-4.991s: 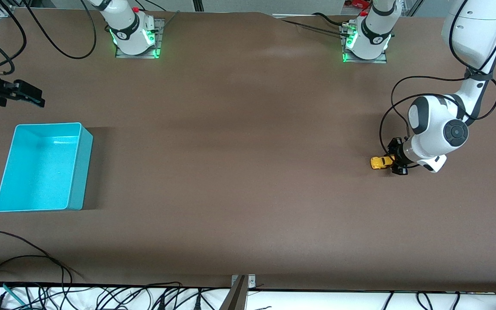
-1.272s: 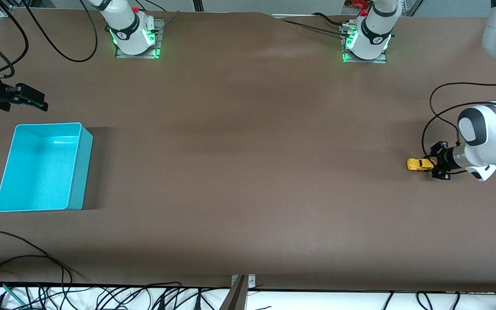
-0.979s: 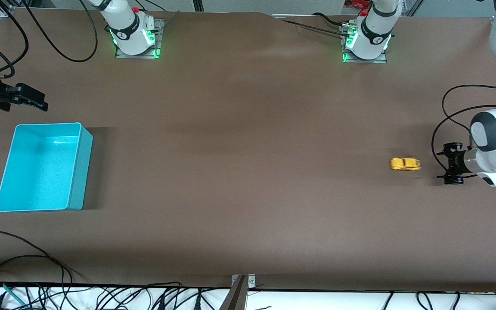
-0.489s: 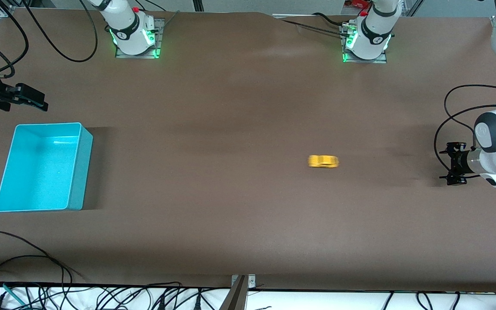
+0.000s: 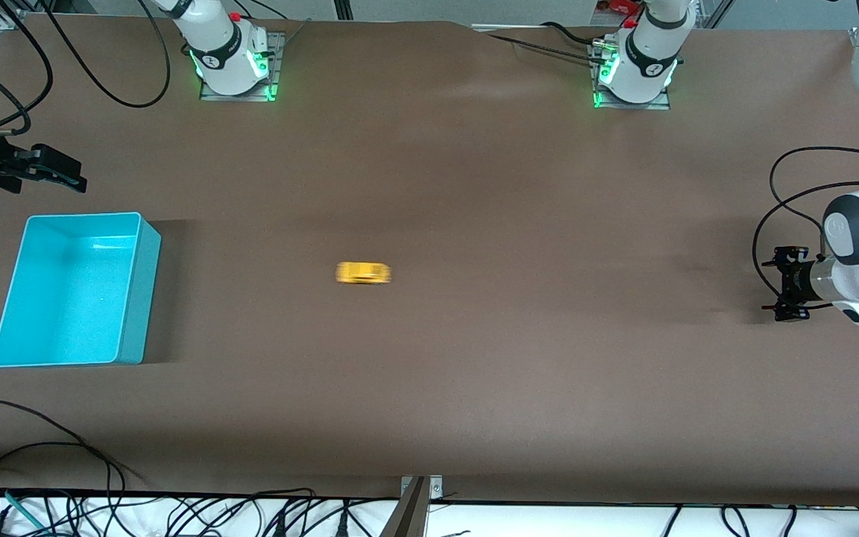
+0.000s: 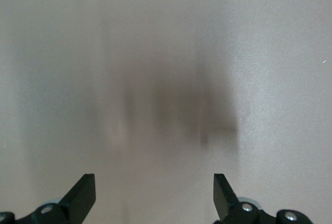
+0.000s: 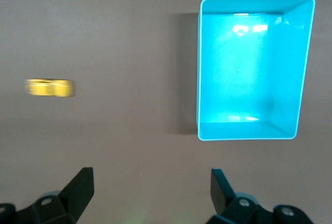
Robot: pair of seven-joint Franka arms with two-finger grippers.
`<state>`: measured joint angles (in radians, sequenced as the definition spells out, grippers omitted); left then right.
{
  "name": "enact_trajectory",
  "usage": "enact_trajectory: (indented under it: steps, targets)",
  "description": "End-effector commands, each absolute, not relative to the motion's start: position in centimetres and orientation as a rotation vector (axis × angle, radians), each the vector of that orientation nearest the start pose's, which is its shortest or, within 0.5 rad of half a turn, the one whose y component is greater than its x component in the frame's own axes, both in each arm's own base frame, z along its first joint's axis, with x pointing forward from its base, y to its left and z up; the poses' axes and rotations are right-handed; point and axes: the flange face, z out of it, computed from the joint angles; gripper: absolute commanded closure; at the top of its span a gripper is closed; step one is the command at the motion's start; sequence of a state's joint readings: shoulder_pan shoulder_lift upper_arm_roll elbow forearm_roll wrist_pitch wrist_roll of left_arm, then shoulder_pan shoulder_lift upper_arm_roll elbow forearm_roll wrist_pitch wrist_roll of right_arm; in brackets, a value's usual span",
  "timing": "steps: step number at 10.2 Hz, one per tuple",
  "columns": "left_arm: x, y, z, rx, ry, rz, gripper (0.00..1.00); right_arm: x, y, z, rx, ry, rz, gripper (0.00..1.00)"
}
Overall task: Wind up and store yellow beetle car
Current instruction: 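Open the left gripper, letting the car roll toward the blue bin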
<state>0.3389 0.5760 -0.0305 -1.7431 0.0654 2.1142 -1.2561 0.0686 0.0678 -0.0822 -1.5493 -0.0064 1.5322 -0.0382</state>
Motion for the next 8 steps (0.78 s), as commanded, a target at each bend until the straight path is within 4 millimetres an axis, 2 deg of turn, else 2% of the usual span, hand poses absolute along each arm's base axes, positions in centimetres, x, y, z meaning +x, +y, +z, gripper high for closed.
enact_trajectory:
  steps: [1, 5, 6, 8]
  targets:
    - [61.3, 19.7, 24.4, -2.151, -2.070, 0.247, 0.00, 57.6, -0.7, 58.9, -3.147, -0.036, 0.162, 0.00]
    - [61.4, 19.0, 26.8, -2.170, -2.063, 0.236, 0.00, 57.9, 0.3, 57.9, -3.147, -0.063, 0.193, 0.00]
    - [61.5, 18.9, 27.4, -2.178, -2.061, 0.226, 0.00, 58.0, 1.2, 57.7, -3.147, -0.084, 0.200, 0.00]
    - [61.8, 17.9, 28.0, -2.199, -2.043, 0.214, 0.00, 58.7, 2.6, 55.6, -3.146, -0.128, 0.253, 0.00]
